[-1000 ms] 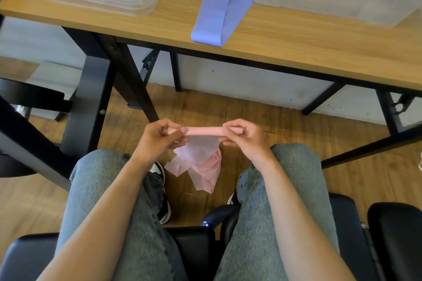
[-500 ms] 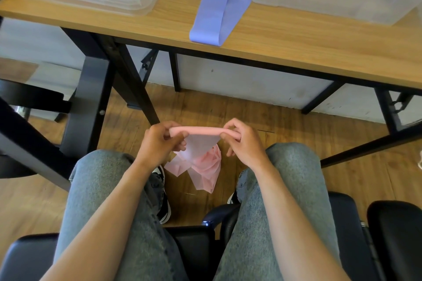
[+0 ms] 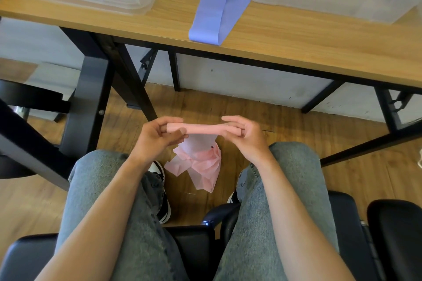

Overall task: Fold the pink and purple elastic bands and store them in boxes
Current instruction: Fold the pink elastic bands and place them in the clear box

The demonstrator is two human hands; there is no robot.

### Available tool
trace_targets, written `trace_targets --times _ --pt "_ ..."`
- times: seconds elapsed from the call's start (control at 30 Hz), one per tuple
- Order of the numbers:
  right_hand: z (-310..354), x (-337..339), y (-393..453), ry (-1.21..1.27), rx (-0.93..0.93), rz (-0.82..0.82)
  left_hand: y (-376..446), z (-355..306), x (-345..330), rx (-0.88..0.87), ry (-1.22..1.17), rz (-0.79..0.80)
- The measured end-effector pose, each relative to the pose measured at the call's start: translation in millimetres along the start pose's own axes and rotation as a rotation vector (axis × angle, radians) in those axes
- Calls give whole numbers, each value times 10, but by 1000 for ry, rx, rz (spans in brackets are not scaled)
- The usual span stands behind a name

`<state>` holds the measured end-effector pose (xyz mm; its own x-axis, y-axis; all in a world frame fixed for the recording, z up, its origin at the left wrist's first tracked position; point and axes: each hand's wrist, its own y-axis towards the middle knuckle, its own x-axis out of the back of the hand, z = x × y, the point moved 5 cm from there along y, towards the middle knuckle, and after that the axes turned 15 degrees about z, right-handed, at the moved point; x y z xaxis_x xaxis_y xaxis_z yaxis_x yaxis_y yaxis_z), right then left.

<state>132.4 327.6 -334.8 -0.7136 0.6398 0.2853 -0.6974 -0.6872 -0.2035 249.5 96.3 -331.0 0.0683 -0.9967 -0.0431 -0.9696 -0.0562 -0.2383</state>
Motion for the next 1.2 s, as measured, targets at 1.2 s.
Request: trace_targets --times 1.2 --pt "47 -33 -12 -290 -28 -32 -11 -27 -19 -53 632 -124"
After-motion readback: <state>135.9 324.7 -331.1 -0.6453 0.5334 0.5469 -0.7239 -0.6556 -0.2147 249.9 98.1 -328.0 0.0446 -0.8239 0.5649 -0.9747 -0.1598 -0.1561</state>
